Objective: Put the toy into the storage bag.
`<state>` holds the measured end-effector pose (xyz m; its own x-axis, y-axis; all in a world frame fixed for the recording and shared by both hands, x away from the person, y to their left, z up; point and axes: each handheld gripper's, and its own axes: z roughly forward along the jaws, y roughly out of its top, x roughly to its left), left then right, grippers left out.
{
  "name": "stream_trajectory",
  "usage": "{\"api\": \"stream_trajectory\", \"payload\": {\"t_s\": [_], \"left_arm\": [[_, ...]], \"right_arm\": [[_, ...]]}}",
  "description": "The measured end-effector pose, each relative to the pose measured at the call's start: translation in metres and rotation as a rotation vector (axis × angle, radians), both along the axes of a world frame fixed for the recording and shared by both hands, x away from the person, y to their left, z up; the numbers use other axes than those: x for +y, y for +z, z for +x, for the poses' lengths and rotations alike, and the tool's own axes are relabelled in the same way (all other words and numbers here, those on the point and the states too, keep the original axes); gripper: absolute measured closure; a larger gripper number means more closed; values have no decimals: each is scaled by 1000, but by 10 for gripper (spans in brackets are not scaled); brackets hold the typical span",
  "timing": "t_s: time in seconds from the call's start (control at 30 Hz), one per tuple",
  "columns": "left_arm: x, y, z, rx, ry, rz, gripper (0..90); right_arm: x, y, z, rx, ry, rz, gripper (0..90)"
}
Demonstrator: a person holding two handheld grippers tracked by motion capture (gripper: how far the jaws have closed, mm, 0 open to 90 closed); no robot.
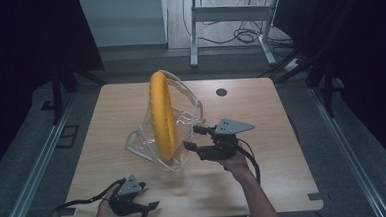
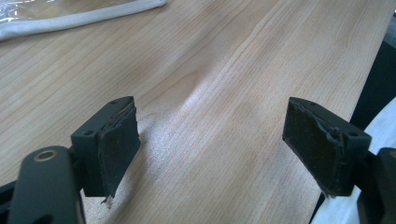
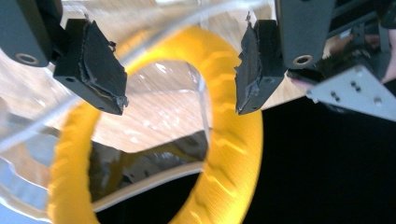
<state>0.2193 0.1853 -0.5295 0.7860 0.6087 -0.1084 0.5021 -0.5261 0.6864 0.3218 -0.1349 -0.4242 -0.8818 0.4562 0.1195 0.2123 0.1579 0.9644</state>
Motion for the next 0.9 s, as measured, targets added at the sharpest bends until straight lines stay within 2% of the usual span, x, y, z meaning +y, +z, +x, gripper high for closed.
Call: {"api": "stream_trajectory", "payload": {"t_s": [0.27, 0.33, 0.4, 0.57, 0.63, 0.9], "left_arm": [[0, -1, 1, 2, -1, 3, 185], [0, -1, 1, 2, -3, 6, 184], [-1, -1, 1, 4, -3, 6, 185], [-1, -1, 0, 3, -1, 4, 185], [0, 0, 0, 0, -2, 7, 184], [0, 0, -1, -5, -5, 7, 184]], "right_arm": [[-32, -19, -5, 27, -56, -25, 341], [-35, -23, -6, 28, -66, -30, 341], [-42, -33, -6, 42, -89, -54, 341], [-45, -46, -4, 60, -118, -105, 341], [-45, -46, -4, 64, -114, -93, 341], [-43, -53, -5, 75, -114, -114, 332]]}}
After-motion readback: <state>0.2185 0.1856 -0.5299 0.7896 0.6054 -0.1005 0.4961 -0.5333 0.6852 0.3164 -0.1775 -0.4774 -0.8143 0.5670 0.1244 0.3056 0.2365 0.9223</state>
